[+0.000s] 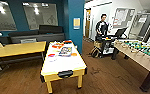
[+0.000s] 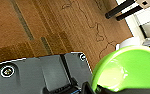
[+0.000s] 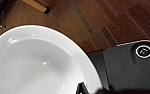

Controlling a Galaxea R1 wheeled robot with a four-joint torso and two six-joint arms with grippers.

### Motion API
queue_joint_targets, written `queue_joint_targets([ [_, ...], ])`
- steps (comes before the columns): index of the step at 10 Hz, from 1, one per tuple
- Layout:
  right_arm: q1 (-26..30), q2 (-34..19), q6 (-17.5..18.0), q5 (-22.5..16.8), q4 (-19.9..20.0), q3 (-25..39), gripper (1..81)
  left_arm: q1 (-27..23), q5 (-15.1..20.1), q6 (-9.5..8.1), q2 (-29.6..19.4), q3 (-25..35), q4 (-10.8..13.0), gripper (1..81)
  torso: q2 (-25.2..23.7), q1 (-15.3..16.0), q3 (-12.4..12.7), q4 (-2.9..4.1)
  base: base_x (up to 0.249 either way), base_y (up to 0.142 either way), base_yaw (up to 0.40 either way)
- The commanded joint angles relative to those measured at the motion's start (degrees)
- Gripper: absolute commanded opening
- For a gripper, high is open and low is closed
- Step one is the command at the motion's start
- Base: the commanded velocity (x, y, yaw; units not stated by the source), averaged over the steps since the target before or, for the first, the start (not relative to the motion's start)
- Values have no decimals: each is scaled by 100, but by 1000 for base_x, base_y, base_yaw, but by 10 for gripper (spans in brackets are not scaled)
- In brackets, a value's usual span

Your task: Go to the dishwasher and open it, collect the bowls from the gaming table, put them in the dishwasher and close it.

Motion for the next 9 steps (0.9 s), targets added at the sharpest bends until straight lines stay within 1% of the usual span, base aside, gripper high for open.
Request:
queue_joint_targets([
  [1, 291, 111, 17, -35, -72, -167, 10, -265, 75, 54, -36, -248, 87, 10, 0, 0, 0, 0, 0, 0, -340],
  [4, 309, 129, 43, -18, -54, -387, 10, -300, 57, 45, 105, -354, 87, 10, 0, 0, 0, 0, 0, 0, -340],
  [9, 220, 129, 9, -9, -72, -449, 10, -299, 57, 45, 325, -434, 79, 10, 0, 0, 0, 0, 0, 0, -340],
])
